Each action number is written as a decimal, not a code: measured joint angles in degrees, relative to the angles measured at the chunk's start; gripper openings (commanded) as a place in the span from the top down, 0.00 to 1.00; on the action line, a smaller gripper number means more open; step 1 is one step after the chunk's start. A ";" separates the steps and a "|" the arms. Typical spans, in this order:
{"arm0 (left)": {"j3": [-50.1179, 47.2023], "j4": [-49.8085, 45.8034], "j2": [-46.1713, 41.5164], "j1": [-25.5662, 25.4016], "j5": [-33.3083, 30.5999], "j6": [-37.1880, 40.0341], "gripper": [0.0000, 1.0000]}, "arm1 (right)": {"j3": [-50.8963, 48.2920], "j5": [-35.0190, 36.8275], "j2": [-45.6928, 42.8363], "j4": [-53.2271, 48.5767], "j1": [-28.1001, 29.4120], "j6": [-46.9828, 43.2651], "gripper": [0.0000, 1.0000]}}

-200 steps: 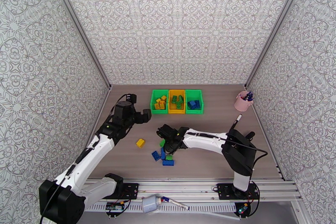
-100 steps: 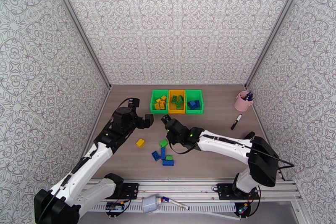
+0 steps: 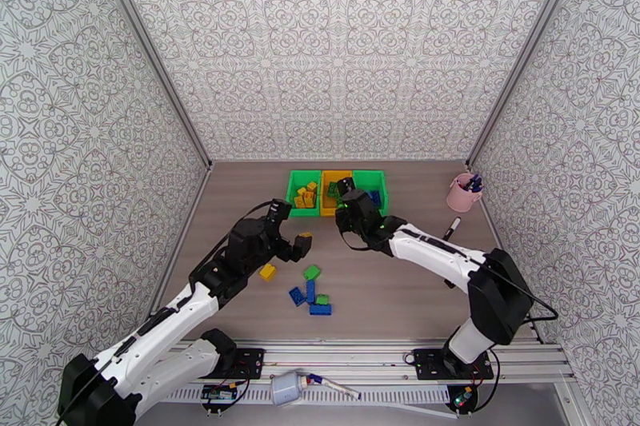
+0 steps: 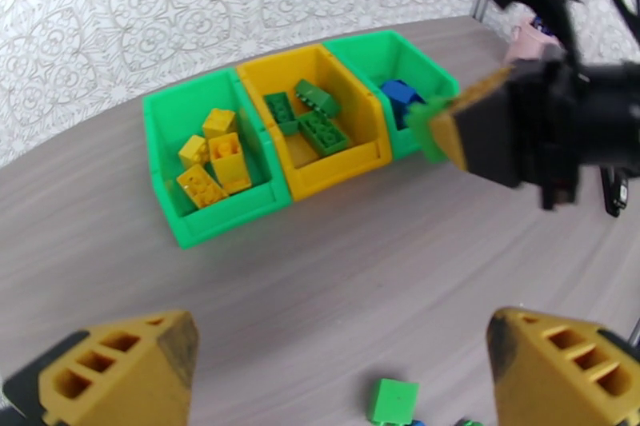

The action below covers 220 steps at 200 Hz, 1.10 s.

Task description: Sort the legos into containers by color

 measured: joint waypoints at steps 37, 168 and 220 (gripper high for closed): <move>-0.72 0.68 0.76 -2.23 0.20 -0.11 0.00 | 7.82 -2.34 9.22 0.81 -3.26 -2.27 0.87; -0.72 -2.21 0.90 -3.61 -1.64 -2.19 0.00 | 35.89 -6.19 33.66 -2.58 -8.13 -5.84 0.62; -0.48 -5.92 0.90 -1.53 -1.07 -2.12 0.00 | 25.90 -8.39 25.83 -1.84 -8.13 -6.73 0.36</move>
